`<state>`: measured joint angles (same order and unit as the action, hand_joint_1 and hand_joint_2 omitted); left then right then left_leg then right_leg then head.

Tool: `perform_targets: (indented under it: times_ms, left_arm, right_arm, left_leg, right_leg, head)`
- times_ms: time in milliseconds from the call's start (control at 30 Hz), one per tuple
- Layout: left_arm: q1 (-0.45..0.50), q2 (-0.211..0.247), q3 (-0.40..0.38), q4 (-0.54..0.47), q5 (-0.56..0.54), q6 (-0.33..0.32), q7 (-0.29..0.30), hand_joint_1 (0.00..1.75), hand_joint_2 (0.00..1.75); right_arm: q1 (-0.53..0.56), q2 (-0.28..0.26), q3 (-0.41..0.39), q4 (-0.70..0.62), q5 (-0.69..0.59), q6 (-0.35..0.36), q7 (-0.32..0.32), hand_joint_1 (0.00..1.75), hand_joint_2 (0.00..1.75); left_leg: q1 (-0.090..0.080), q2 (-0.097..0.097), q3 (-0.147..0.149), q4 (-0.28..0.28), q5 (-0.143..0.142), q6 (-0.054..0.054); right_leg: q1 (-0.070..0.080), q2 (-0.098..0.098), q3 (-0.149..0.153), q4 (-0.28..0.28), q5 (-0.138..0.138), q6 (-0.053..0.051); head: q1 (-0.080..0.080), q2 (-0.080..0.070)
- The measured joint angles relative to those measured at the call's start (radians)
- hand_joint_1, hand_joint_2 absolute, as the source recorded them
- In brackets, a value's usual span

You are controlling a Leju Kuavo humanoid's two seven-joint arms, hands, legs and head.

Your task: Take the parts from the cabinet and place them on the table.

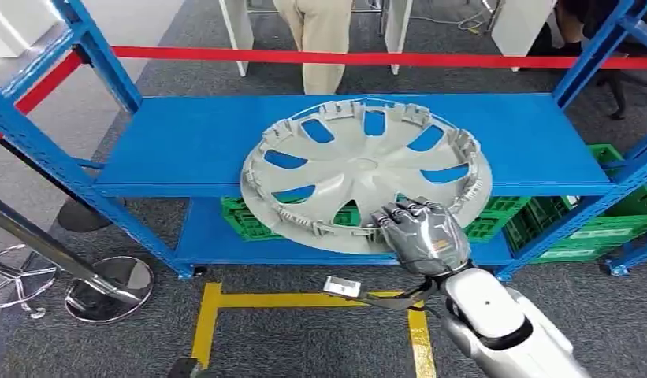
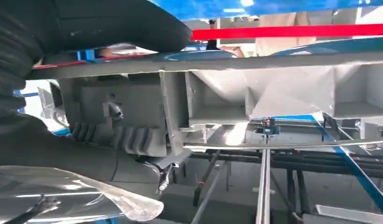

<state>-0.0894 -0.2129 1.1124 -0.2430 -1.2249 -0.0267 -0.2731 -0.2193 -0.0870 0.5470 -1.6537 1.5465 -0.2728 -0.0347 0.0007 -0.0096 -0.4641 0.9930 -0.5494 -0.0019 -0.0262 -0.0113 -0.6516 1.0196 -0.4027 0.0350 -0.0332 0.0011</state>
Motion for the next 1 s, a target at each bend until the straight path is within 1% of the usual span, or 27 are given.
perform_targets:
  times_ms: [67, 100, 133, 167, 233, 267, 300, 333, 367, 400, 433, 467, 500, 533, 567, 600, 633, 667, 733, 767, 800, 833, 867, 900, 933, 967, 1000]
  left_arm:
    - [0.002, 0.001, 0.001, 0.0, 0.0, 0.003, 0.002, 0.0, 0.0]
    - [0.003, 0.001, 0.002, 0.0, 0.0, 0.005, 0.003, 0.0, 0.0]
    - [0.001, 0.002, 0.002, 0.0, -0.001, 0.005, 0.004, 0.0, 0.0]
    - [0.001, 0.002, 0.002, 0.0, -0.002, 0.007, 0.004, 0.0, 0.0]
    - [0.002, 0.002, 0.002, 0.0, -0.003, 0.007, 0.004, 0.0, 0.0]
    - [0.002, 0.002, 0.002, 0.0, -0.003, 0.007, 0.004, 0.0, 0.0]
    - [0.002, 0.003, 0.003, 0.0, -0.005, 0.007, 0.004, 0.0, 0.0]
    - [0.002, 0.003, 0.003, 0.0, -0.005, 0.007, 0.004, 0.0, 0.0]
    - [0.002, 0.003, 0.003, 0.0, -0.005, 0.007, 0.004, 0.0, 0.0]
    - [0.002, 0.003, 0.004, 0.0, -0.005, 0.007, 0.004, 0.0, 0.0]
    - [0.002, 0.002, 0.004, 0.0, -0.006, 0.007, 0.004, 0.0, 0.0]
    - [0.001, 0.002, 0.004, 0.0, -0.006, 0.008, 0.005, 0.0, 0.0]
    - [0.001, 0.002, 0.005, 0.0, -0.006, 0.009, 0.005, 0.0, 0.0]
    - [0.001, 0.003, 0.005, 0.0, -0.008, 0.009, 0.005, 0.0, 0.0]
    - [0.001, 0.003, 0.006, 0.0, -0.008, 0.01, 0.005, 0.0, 0.0]
    - [0.004, 0.006, 0.006, 0.0, -0.011, 0.01, 0.005, 0.0, 0.0]
    - [0.004, 0.007, 0.006, 0.0, -0.012, 0.01, 0.004, 0.0, 0.0]
    - [0.005, 0.007, 0.006, 0.0, -0.014, 0.011, 0.003, 0.0, 0.0]
    - [0.004, 0.008, 0.006, 0.0, -0.016, 0.014, 0.002, 0.0, 0.0]
    - [0.003, 0.008, 0.006, 0.0, -0.017, 0.014, 0.002, 0.0, 0.0]
    - [0.003, 0.008, 0.006, 0.0, -0.017, 0.015, 0.001, 0.0, 0.0]
    - [0.003, 0.008, 0.006, 0.0, -0.017, 0.016, 0.002, 0.0, 0.0]
    - [0.003, 0.008, 0.006, 0.0, -0.017, 0.018, 0.002, 0.0, 0.0]
    - [0.002, 0.009, 0.006, 0.0, -0.01, 0.023, 0.009, 0.0, 0.0]
    - [-0.001, 0.01, 0.012, 0.0, 0.008, 0.029, 0.035, 0.0, 0.0]
    - [-0.006, 0.009, 0.023, 0.0, 0.034, 0.037, 0.072, 0.0, 0.0]
    - [-0.011, 0.01, 0.038, 0.0, 0.066, 0.043, 0.111, 0.0, 0.0]
  right_arm:
    - [0.005, 0.0, -0.007, -0.002, -0.003, 0.0, -0.001, 1.75, 1.75]
    - [0.012, -0.002, -0.012, -0.005, -0.003, 0.0, -0.001, 1.75, 1.75]
    - [0.019, -0.002, -0.019, -0.006, -0.003, 0.001, -0.001, 1.75, 1.75]
    - [0.025, -0.002, -0.024, -0.008, -0.003, 0.0, -0.001, 1.75, 1.75]
    - [0.034, -0.004, -0.031, -0.01, -0.003, 0.001, -0.001, 1.75, 1.75]
    - [0.039, -0.005, -0.032, -0.01, -0.003, 0.0, -0.001, 1.75, 1.75]
    - [0.044, -0.005, -0.034, -0.01, -0.003, 0.0, -0.001, 1.75, 1.75]
    - [0.047, -0.006, -0.035, -0.01, -0.003, 0.001, -0.001, 1.75, 1.75]
    - [0.048, -0.006, -0.037, -0.01, -0.003, 0.001, 0.0, 1.75, 1.75]
    - [0.048, -0.006, -0.039, -0.011, -0.003, 0.001, 0.0, 1.75, 1.75]
    - [0.048, -0.006, -0.04, -0.013, -0.001, 0.001, 0.002, 1.75, 1.75]
    - [0.049, -0.006, -0.04, -0.019, 0.003, 0.0, 0.003, 1.75, 1.75]
    - [0.05, -0.006, -0.042, -0.026, 0.005, 0.0, 0.007, 1.75, 1.75]
    - [0.053, -0.006, -0.045, -0.029, 0.007, -0.001, 0.008, 1.75, 1.75]
    - [0.06, -0.008, -0.049, -0.033, 0.008, -0.001, 0.009, 1.75, 1.75]
    - [0.068, -0.01, -0.055, -0.042, 0.009, -0.002, 0.011, 1.75, 1.75]
    - [0.071, -0.011, -0.058, -0.047, 0.01, -0.002, 0.014, 1.75, 1.75]
    - [0.077, -0.012, -0.06, -0.051, 0.01, -0.002, 0.018, 1.75, 1.75]
    - [0.097, -0.014, -0.072, -0.063, 0.012, -0.003, 0.02, 1.75, 1.75]
    - [0.104, -0.016, -0.077, -0.068, 0.013, -0.003, 0.022, 1.75, 1.75]
    - [0.108, -0.017, -0.08, -0.069, 0.014, -0.003, 0.023, 1.75, 1.75]
    - [0.113, -0.018, -0.082, -0.071, 0.015, -0.003, 0.023, 1.75, 1.75]
    - [0.12, -0.019, -0.084, -0.075, 0.016, -0.003, 0.023, 1.75, 1.75]
    - [0.125, -0.02, -0.087, -0.08, 0.019, -0.003, 0.024, 1.75, 1.75]
    - [0.128, -0.02, -0.09, -0.085, 0.021, -0.003, 0.024, 1.75, 1.75]
    - [0.13, -0.02, -0.092, -0.093, 0.021, -0.002, 0.021, 1.75, 1.75]
    - [0.13, -0.02, -0.093, -0.098, 0.021, 0.001, 0.017, 1.75, 1.75]
  left_leg:
    - [-0.006, 0.0, -0.009, 0.0, 0.012, 0.016]
    - [0.001, 0.002, -0.02, -0.014, 0.029, 0.027]
    - [0.0, 0.006, -0.033, -0.012, 0.043, 0.038]
    - [-0.001, 0.006, -0.049, -0.011, 0.055, 0.046]
    - [-0.008, 0.006, -0.082, -0.009, 0.079, 0.052]
    - [-0.012, 0.006, -0.099, -0.007, 0.09, 0.053]
    - [-0.014, 0.006, -0.113, -0.005, 0.101, 0.054]
    - [-0.016, 0.006, -0.127, -0.002, 0.111, 0.053]
    - [-0.018, 0.006, -0.143, 0.002, 0.12, 0.052]
    - [-0.019, 0.006, -0.154, 0.006, 0.128, 0.051]
    - [-0.019, 0.006, -0.161, 0.01, 0.134, 0.049]
    - [-0.025, 0.005, -0.17, 0.016, 0.14, 0.043]
    - [-0.024, 0.006, -0.176, 0.016, 0.15, 0.038]
    - [-0.021, 0.006, -0.179, 0.016, 0.159, 0.034]
    - [-0.02, 0.006, -0.18, 0.014, 0.168, 0.029]
    - [-0.024, 0.004, -0.182, 0.015, 0.172, 0.023]
    - [-0.019, 0.005, -0.188, 0.028, 0.138, 0.015]
    - [-0.015, 0.005, -0.199, 0.07, 0.077, 0.007]
    - [-0.004, 0.005, -0.232, 0.221, -0.044, -0.008]
    - [0.0, 0.005, -0.241, 0.295, -0.07, -0.014]
    - [0.005, 0.005, -0.235, 0.325, -0.06, -0.019]
    - [0.009, 0.005, -0.213, 0.318, -0.03, -0.022]
    - [0.013, 0.005, -0.177, 0.275, 0.006, -0.025]
    - [0.016, 0.005, -0.118, 0.193, 0.038, -0.026]
    - [0.019, 0.005, -0.054, 0.102, 0.04, -0.027]
    - [0.014, 0.004, -0.009, 0.027, 0.004, -0.024]
    - [0.01, 0.003, -0.004, 0.004, -0.005, -0.01]
  right_leg:
    - [-0.004, -0.001, -0.001, -0.012, 0.021, 0.013]
    - [-0.006, 0.001, -0.007, -0.014, 0.022, 0.019]
    - [-0.006, 0.004, -0.024, 0.007, -0.024, 0.019]
    - [-0.004, 0.006, -0.046, 0.063, -0.092, 0.018]
    - [-0.002, 0.008, -0.081, 0.224, -0.196, 0.019]
    - [0.0, 0.008, -0.09, 0.289, -0.213, 0.018]
    - [0.003, 0.008, -0.08, 0.309, -0.197, 0.015]
    - [0.006, 0.008, -0.048, 0.29, -0.165, 0.011]
    - [0.01, 0.008, 0.006, 0.228, -0.124, 0.004]
    - [0.013, 0.009, 0.068, 0.146, -0.104, -0.002]
    - [0.018, 0.01, 0.131, 0.053, -0.118, -0.01]
    - [0.02, 0.009, 0.184, -0.019, -0.146, -0.013]
    - [0.021, 0.01, 0.19, -0.044, -0.158, -0.012]
    - [0.024, 0.011, 0.182, -0.041, -0.154, -0.014]
    - [0.026, 0.01, 0.178, -0.039, -0.148, -0.018]
    - [0.018, 0.006, 0.163, -0.047, -0.135, -0.027]
    - [0.016, 0.0, 0.156, -0.048, -0.126, -0.036]
    - [0.015, 0.0, 0.146, -0.047, -0.116, -0.045]
    - [0.016, -0.003, 0.127, -0.045, -0.092, -0.045]
    - [0.015, -0.003, 0.109, -0.04, -0.079, -0.044]
    - [0.014, -0.003, 0.091, -0.035, -0.07, -0.042]
    - [0.014, -0.004, 0.074, -0.029, -0.061, -0.04]
    - [0.013, -0.004, 0.057, -0.021, -0.054, -0.036]
    - [0.01, -0.004, 0.04, -0.012, -0.048, -0.031]
    - [0.01, -0.003, 0.028, -0.003, -0.043, -0.025]
    - [0.013, -0.003, 0.018, 0.003, -0.037, -0.017]
    - [0.012, -0.003, 0.014, 0.003, -0.028, -0.01]
  head:
    - [-0.002, 0.0]
    - [-0.004, 0.0]
    - [-0.001, 0.0]
    - [0.001, 0.0]
    - [0.002, 0.0]
    - [0.003, 0.0]
    - [0.002, 0.0]
    - [0.002, 0.0]
    - [0.002, 0.0]
    - [0.002, 0.0]
    - [0.002, 0.0]
    - [0.002, 0.0]
    - [0.0, 0.0]
    - [0.001, 0.0]
    - [0.001, 0.0]
    - [0.002, 0.0]
    - [0.004, 0.0]
    - [0.002, 0.0]
    - [-0.002, 0.0]
    - [-0.003, 0.0]
    - [-0.003, 0.0]
    - [-0.003, 0.0]
    - [-0.003, 0.0]
    - [-0.002, 0.0]
    - [-0.003, 0.0]
    - [-0.004, 0.0]
    - [0.0, 0.0]
